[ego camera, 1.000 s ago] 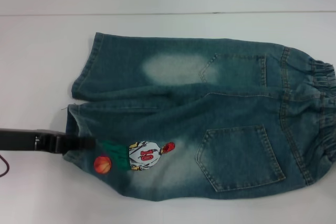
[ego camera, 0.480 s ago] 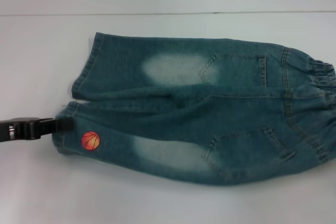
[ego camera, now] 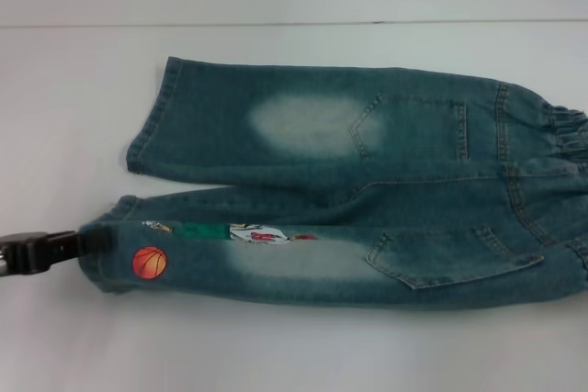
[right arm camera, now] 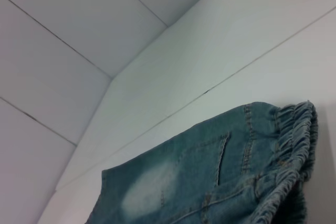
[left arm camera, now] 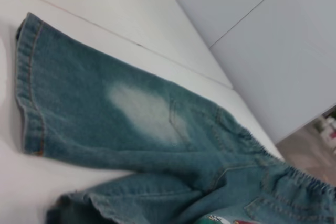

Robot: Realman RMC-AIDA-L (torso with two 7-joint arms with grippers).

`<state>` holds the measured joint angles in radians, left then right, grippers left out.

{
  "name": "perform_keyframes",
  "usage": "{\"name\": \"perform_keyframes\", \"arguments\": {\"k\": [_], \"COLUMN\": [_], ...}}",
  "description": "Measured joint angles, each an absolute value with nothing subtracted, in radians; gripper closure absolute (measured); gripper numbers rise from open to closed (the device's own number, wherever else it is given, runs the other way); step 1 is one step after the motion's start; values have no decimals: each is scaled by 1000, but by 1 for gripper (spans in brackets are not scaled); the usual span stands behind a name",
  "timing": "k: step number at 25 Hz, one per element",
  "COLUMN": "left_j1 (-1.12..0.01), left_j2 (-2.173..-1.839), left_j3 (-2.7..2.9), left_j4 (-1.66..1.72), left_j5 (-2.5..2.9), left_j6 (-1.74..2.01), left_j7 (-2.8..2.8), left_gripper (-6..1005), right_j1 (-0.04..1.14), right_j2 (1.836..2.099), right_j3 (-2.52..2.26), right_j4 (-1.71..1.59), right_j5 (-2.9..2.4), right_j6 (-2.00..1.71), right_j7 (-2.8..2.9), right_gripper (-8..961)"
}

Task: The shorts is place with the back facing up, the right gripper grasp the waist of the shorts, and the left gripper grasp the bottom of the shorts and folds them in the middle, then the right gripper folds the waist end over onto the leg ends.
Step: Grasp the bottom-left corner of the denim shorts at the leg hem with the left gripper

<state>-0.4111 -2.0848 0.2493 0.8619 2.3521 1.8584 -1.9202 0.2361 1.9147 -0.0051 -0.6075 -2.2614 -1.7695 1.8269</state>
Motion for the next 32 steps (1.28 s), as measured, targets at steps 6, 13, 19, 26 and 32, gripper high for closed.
{"name": "perform_keyframes", "arguments": {"k": [6, 13, 19, 26, 32], "left_j1": [-383, -457, -519, -460, -409], "left_j2": [-2086, -2074, -2071, -2064, -2087], "left_j3": [215, 216, 250, 276, 339], "left_j4": [881, 863, 846, 896, 927], "left_j5": [2307, 2295, 2302, 2303, 2307], "left_j6": [1903, 1839, 1801, 1918, 1998], "left_j7": [-1911, -1908, -1917, -1947, -1956], "left_gripper": [928, 932, 933, 934, 931], "right_j1": [216, 245, 289, 298, 305], "right_j2": [1916, 1903, 1911, 1928, 1934], "right_j3": [50, 113, 99, 73, 50], "right_j4": [-607, -504, -488, -488, -488], "right_j5": [-2257, -2122, -2062, -2063, -2063], "right_j6": [-1796, -1750, -1727, -1693, -1674], "right_j7": [1833, 1842, 1864, 1850, 1847], "right_gripper": [915, 913, 912, 910, 908]}}
